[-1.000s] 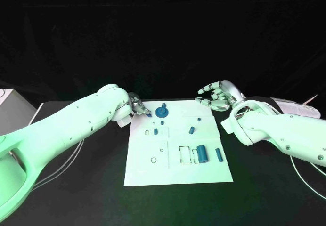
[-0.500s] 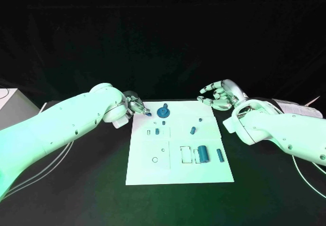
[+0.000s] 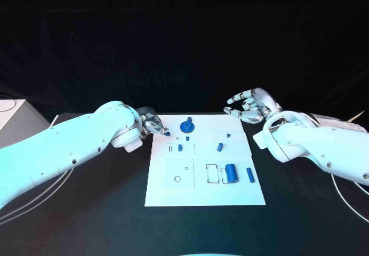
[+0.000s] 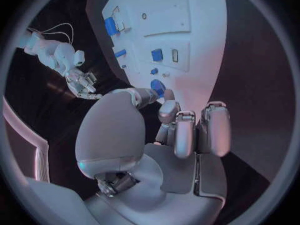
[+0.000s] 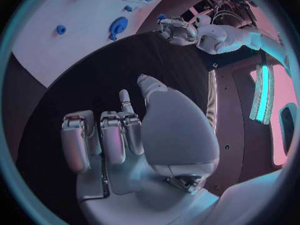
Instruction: Assemble the parts on the task board
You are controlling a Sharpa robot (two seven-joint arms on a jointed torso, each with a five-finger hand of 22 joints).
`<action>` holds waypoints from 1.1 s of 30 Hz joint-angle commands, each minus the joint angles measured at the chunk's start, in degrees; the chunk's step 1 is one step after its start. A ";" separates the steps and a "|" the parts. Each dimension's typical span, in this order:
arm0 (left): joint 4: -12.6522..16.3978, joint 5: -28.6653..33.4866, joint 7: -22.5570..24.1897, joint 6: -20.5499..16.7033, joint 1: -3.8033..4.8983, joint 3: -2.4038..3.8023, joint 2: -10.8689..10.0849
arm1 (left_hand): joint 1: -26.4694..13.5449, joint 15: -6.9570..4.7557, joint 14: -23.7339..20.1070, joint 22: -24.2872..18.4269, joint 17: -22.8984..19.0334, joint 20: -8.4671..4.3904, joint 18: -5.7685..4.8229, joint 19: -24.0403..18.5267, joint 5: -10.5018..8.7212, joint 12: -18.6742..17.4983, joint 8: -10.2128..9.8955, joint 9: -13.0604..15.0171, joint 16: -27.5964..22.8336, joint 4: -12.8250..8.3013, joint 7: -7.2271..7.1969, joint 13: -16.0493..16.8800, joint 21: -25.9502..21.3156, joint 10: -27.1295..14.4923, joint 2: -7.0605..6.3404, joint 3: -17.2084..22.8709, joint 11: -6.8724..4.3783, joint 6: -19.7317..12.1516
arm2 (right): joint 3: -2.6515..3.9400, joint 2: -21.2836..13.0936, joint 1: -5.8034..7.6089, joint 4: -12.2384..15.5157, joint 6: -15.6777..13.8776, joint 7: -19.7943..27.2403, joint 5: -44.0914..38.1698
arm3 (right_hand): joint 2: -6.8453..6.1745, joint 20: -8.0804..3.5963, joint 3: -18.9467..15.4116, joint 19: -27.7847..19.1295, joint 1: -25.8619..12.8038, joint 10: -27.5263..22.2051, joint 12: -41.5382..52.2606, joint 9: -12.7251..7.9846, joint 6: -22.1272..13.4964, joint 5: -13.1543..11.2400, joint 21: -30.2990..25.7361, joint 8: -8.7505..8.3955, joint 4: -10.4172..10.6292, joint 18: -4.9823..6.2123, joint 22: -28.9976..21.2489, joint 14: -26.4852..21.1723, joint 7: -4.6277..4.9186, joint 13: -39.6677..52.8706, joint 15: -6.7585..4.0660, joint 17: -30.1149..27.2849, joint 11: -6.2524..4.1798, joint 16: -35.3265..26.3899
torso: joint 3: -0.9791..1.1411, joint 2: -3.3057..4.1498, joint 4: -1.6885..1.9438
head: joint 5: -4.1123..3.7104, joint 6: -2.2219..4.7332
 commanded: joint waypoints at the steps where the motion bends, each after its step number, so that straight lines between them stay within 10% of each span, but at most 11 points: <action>1: 1.12 -4.73 0.18 -3.19 -0.50 -0.44 -0.20 | -0.24 -0.19 6.06 0.29 15.10 0.04 -0.61 0.49 0.22 0.40 0.12 4.90 0.19 -10.64 -0.04 0.07 0.40 0.53 -0.30 10.27 -0.10 0.50 | 0.00 -0.07 -0.08 0.14 -0.11 0.61 -1.44 | -0.03 0.10 0.19 5.57 -0.68 5.97 0.12 0.02 -0.34 0.18 -0.21 0.20 0.10 -0.56 14.41 5.76 0.05 15.09 0.05 14.23 0.08 0.04 | 0.06 -0.23 0.17 | 0.08 -0.21; 10: 2.72 -10.23 0.72 -3.57 -2.28 -1.62 -0.12 | -0.28 -0.23 6.06 0.39 15.10 0.01 -0.63 0.56 0.27 0.38 0.08 4.88 0.19 -10.77 -0.07 0.03 0.46 0.61 -0.45 10.41 -0.13 0.67 | -0.02 -0.12 -0.19 0.30 -0.29 0.70 -3.50 | -0.03 0.10 0.19 5.57 -0.68 5.97 0.12 0.02 -0.34 0.18 -0.21 0.20 0.10 -0.56 14.41 5.76 0.05 15.09 0.05 14.23 0.08 0.04 | 0.03 -0.07 0.03 | 0.06 -0.43; 33: 2.58 -16.31 2.73 0.35 -2.56 -3.58 1.35 | -0.31 -0.25 6.06 0.41 15.10 0.00 -0.64 0.58 0.26 0.26 0.00 4.84 0.19 -10.89 -0.08 -0.13 0.47 0.59 -0.61 10.53 -0.15 0.78 | -0.02 -0.25 -0.25 0.70 -0.31 0.76 -3.92 | -0.01 0.09 0.17 5.58 -0.86 5.97 0.12 0.02 -0.33 0.14 -0.21 0.23 0.17 -0.56 14.42 5.75 0.04 15.09 0.05 14.16 0.07 0.02 | 0.08 -0.07 0.06 | -0.13 -1.07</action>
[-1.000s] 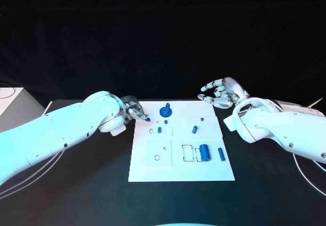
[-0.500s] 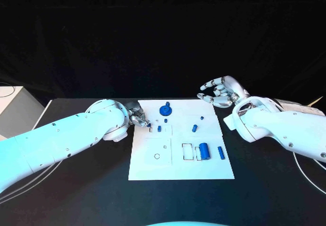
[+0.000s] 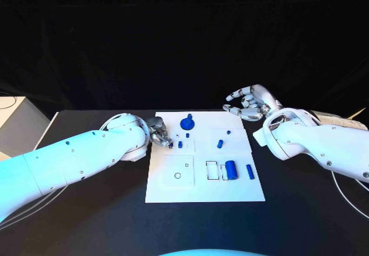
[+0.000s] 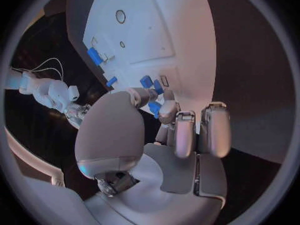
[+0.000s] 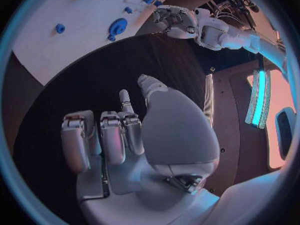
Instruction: Assemble the parts on the task board
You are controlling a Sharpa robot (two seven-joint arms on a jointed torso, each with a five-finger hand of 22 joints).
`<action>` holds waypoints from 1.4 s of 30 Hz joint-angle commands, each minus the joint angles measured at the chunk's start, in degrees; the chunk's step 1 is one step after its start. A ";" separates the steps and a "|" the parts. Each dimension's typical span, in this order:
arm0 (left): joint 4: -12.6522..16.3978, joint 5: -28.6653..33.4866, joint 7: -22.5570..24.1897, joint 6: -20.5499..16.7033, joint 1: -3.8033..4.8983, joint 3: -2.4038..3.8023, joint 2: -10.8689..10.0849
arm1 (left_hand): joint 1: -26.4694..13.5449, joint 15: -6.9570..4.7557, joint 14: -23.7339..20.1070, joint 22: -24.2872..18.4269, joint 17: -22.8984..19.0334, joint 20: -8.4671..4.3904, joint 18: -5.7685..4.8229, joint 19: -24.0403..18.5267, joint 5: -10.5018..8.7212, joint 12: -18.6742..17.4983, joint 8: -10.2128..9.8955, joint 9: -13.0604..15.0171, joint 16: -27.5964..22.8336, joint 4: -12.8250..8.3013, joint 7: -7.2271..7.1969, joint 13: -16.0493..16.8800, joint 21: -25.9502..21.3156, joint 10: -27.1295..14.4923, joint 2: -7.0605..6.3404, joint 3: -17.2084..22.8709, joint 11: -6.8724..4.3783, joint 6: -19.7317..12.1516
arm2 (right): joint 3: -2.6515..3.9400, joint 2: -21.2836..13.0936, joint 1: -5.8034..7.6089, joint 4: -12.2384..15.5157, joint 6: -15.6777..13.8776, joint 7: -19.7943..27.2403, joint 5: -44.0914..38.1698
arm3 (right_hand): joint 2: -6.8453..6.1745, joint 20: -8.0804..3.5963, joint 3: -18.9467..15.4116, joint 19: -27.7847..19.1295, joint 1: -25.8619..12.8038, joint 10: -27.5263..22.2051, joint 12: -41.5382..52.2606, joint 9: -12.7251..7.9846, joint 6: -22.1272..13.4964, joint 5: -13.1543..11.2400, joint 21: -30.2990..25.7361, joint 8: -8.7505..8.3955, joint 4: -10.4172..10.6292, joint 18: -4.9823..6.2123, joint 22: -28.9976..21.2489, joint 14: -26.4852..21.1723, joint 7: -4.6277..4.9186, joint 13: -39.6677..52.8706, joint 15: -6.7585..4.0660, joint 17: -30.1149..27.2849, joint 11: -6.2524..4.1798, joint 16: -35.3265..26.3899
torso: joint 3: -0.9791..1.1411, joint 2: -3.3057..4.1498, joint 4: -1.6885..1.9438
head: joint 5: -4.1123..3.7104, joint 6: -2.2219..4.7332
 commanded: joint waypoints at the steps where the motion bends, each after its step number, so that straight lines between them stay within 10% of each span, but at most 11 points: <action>1: -0.09 -2.91 1.33 1.31 0.02 -0.05 0.35 | 0.15 -0.25 6.06 0.43 15.10 0.08 -0.63 0.50 0.18 0.07 0.33 4.03 0.19 -10.90 -0.09 0.03 0.29 0.40 -0.16 10.53 0.04 0.38 | 0.01 -0.09 -0.03 0.15 -0.06 0.68 -0.83 | -0.01 0.09 0.17 5.58 -0.39 5.97 0.12 0.02 -0.34 0.14 -0.21 0.23 0.17 -0.56 14.44 5.75 0.05 15.06 0.05 14.16 0.07 0.02 | 0.02 0.02 0.02 | -0.10 -0.12; 42: -0.95 -5.57 1.40 4.32 0.01 -0.52 0.97 | 0.18 -0.28 6.06 0.35 15.10 0.07 -0.62 0.47 0.16 0.05 0.22 3.98 0.19 -11.09 -0.11 0.06 0.27 0.49 -0.35 10.71 0.01 0.57 | 0.01 -0.16 -0.17 0.30 0.02 0.73 -0.92 | 0.05 0.08 0.18 5.59 -0.59 5.97 0.12 0.03 -0.33 0.14 -0.17 0.28 0.19 -0.57 14.46 5.75 0.02 15.06 0.03 14.18 0.04 0.02 | -0.03 -0.04 0.07 | -0.46 -1.15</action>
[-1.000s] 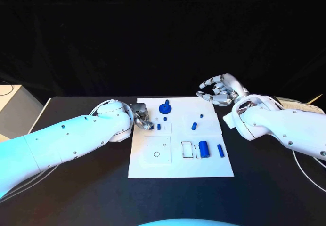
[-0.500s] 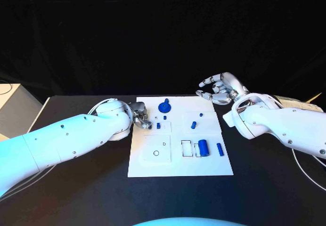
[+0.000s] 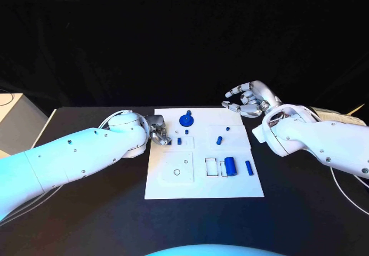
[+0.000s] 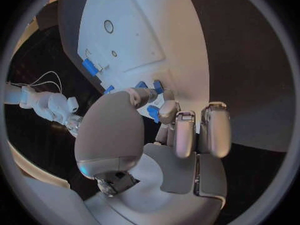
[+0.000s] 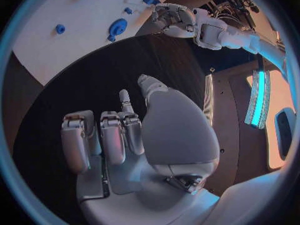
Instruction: Assemble the parts on the task board
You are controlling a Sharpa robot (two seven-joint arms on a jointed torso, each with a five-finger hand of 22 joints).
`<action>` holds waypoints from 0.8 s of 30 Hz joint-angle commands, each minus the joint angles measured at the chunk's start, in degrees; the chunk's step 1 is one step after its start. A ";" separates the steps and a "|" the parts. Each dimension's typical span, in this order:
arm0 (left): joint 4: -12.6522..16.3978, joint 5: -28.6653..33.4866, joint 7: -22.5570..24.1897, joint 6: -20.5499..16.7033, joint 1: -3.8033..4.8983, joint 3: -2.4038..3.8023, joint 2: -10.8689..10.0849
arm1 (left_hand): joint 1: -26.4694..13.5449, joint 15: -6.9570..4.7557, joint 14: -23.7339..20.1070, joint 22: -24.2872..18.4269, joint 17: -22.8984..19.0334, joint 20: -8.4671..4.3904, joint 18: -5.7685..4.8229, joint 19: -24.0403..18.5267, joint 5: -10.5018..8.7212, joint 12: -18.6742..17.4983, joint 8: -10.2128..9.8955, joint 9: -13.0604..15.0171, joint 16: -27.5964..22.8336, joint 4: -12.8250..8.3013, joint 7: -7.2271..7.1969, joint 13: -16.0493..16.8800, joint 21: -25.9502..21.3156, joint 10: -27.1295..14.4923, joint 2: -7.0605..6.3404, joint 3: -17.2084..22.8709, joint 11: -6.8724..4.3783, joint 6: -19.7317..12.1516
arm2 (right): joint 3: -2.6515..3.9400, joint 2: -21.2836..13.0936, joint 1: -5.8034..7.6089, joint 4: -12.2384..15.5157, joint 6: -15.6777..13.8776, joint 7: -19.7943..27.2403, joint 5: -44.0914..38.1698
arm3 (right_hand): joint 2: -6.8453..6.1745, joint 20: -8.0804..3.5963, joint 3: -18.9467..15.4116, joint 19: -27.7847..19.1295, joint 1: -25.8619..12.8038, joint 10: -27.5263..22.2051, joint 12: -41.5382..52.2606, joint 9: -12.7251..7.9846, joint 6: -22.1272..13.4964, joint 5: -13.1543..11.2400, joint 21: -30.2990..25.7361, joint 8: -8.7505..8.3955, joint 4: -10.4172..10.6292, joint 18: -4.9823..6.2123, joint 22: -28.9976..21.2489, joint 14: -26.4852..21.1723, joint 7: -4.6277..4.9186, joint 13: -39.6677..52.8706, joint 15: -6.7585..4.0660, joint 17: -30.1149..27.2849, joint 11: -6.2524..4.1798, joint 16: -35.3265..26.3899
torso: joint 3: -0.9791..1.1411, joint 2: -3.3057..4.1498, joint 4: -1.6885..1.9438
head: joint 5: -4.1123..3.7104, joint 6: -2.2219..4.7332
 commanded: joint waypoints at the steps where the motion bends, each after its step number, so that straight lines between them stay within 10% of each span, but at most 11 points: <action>1: 0.07 0.06 0.37 1.71 0.01 0.02 0.20 | 0.44 -0.29 6.06 0.37 15.09 0.07 -0.62 0.47 0.32 0.05 0.12 1.96 0.19 -11.09 -0.01 -0.04 0.27 0.50 -0.09 10.71 0.00 0.44 | 0.01 0.02 -0.06 0.08 0.06 0.67 -0.65 | 0.05 0.08 0.18 5.59 -0.59 5.97 0.12 0.03 -0.33 0.14 -0.17 0.28 0.19 -0.57 14.43 5.75 0.02 15.08 0.03 14.18 0.04 0.02 | 0.04 -0.02 -0.02 | 0.02 -0.08; 24: -0.85 -0.07 -0.03 1.93 0.01 -0.01 1.00 | 0.44 -0.29 6.06 0.37 15.09 0.07 -0.62 0.47 0.32 0.05 0.12 1.96 0.19 -11.09 -0.01 -0.04 0.27 0.50 -0.09 10.71 0.00 0.44 | 0.01 -0.08 -0.10 0.39 0.05 0.69 -0.65 | 0.05 0.08 0.18 5.59 -0.59 5.97 0.12 0.03 -0.33 0.14 -0.17 0.28 0.19 -0.57 14.43 5.75 0.02 15.08 0.03 14.18 0.04 0.02 | 0.08 0.04 -0.07 | 0.02 -0.23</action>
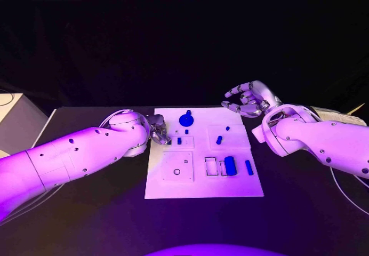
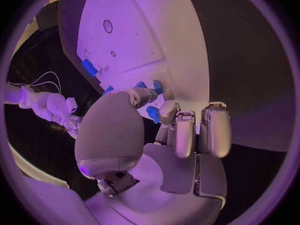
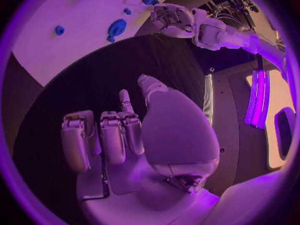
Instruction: Assemble the parts on the task board
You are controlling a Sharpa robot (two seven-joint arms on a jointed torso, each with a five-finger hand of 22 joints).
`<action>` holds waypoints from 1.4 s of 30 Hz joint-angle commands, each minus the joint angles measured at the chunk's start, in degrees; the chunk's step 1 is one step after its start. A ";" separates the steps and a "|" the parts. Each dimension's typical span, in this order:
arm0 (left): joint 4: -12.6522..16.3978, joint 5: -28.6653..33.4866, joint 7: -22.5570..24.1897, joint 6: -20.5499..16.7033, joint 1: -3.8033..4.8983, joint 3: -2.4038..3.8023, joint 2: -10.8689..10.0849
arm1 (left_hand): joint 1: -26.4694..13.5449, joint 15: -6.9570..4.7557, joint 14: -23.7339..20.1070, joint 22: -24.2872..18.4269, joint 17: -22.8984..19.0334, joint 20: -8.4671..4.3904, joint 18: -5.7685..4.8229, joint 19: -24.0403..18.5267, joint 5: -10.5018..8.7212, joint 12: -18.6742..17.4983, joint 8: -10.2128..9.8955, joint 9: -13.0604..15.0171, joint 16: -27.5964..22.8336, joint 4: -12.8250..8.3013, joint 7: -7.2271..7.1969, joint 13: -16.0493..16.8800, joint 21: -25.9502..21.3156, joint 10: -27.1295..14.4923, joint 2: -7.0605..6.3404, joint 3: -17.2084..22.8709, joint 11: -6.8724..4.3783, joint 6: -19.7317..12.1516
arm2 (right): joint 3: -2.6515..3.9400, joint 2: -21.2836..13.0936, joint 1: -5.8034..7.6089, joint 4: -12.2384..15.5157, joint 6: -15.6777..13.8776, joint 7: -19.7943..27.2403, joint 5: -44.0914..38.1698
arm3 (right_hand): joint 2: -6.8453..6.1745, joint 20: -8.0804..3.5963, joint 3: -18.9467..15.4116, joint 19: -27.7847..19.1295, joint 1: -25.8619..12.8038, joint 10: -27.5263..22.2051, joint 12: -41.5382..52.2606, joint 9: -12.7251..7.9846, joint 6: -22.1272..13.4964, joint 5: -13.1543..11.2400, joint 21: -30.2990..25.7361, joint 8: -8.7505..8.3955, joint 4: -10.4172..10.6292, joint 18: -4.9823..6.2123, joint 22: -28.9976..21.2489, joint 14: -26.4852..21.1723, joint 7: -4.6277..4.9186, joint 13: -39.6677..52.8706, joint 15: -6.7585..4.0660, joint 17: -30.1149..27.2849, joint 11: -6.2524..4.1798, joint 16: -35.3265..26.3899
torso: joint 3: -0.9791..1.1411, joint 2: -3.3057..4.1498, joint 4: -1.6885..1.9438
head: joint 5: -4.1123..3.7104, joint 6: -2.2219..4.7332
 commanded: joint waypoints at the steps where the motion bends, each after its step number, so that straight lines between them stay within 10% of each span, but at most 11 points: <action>1: -0.05 -0.06 0.08 1.26 -0.08 -0.06 0.47 | 0.44 -0.29 6.06 0.38 15.10 0.07 -0.62 0.47 0.33 0.05 0.20 0.23 0.19 -11.09 -0.04 -0.03 0.28 0.50 -0.08 10.70 0.00 0.47 | 0.01 -0.05 -0.04 0.13 0.05 0.67 -0.63 | 0.05 0.08 0.18 5.59 -0.59 5.97 0.12 0.03 -0.33 0.14 -0.17 0.28 0.19 -0.57 14.44 5.75 0.02 15.09 0.03 14.17 0.04 0.02 | -0.03 0.05 -0.02 | -0.01 -0.12; 42: -1.60 4.17 -1.36 1.28 -0.09 -0.34 2.10 | -3.27 -0.77 6.06 0.38 15.10 -0.17 -0.62 0.47 -0.13 -0.21 -0.92 0.13 0.19 -9.19 -1.22 -0.15 0.18 1.19 -0.48 7.45 -0.71 0.85 | 0.01 -0.24 -0.06 0.53 -0.08 0.77 -0.63 | 0.10 0.05 0.23 5.54 -0.79 5.97 0.12 0.03 -0.36 0.22 -0.28 0.34 0.16 -0.54 14.37 5.74 0.00 15.09 0.00 14.12 0.02 0.00 | -0.06 0.02 0.06 | -0.32 -0.39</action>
